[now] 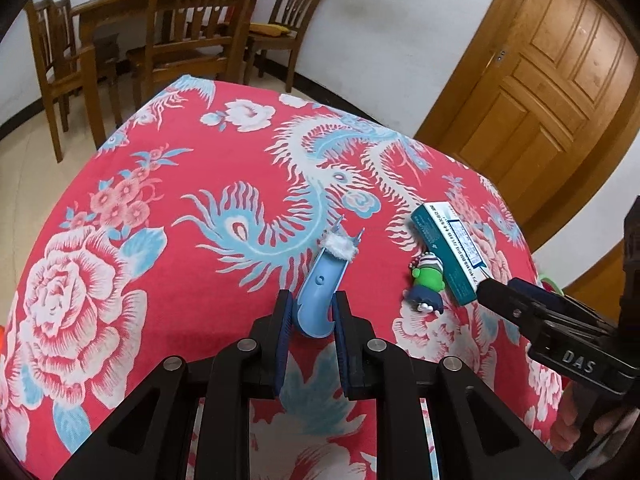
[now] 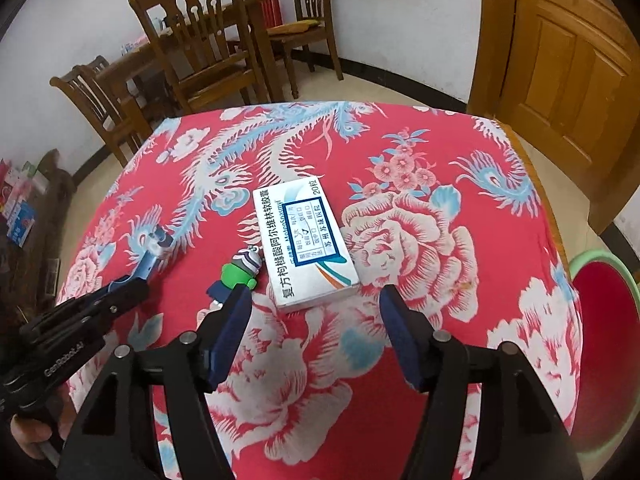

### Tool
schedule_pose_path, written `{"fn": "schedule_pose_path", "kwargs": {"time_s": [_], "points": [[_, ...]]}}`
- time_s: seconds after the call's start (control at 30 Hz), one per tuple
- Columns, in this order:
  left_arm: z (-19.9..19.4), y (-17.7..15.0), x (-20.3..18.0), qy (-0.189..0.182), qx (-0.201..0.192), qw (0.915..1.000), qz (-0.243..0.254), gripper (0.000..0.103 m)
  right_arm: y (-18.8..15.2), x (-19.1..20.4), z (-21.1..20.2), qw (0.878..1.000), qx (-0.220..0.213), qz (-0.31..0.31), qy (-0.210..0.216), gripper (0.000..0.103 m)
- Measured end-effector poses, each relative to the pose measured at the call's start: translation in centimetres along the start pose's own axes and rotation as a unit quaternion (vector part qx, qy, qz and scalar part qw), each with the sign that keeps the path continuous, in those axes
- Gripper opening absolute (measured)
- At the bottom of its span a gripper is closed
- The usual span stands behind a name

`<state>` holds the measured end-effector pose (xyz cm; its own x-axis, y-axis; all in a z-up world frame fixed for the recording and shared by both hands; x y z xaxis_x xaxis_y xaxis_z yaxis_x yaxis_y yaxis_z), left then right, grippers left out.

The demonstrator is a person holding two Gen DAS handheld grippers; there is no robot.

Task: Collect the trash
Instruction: 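Grasp the light-blue plastic toy with the left gripper while the right grasps the white medicine box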

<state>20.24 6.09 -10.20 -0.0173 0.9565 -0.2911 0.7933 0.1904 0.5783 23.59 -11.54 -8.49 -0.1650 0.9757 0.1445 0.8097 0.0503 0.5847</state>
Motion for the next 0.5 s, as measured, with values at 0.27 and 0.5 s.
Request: {"fn": "schedule_pose_path", "kwargs": {"time_s": [0.27, 0.5], "points": [[-0.3, -0.1, -0.1, -0.003, -0.001, 1.0000, -0.002, 0.020, 0.0, 0.3, 2.5, 0.999, 0.032, -0.022, -0.006, 0.062], [-0.4, -0.2, -0.5, -0.007, -0.001, 1.0000, 0.001, 0.020, -0.1, -0.1, 2.7, 0.999, 0.028, -0.013, -0.007, 0.053]]}}
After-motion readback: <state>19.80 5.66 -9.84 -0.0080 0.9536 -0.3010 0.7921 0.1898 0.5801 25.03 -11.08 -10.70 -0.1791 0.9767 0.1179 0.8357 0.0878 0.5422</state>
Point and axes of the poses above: each gripper's, at about its wrist camera, not at the fingertips, and z roughly the way its jaws point, x to its left, y to its top, the point moved 5 cm from there along z, roughly the way its jaws point, and after that the axes turned 1 degree about -x, right-handed, at the moved point
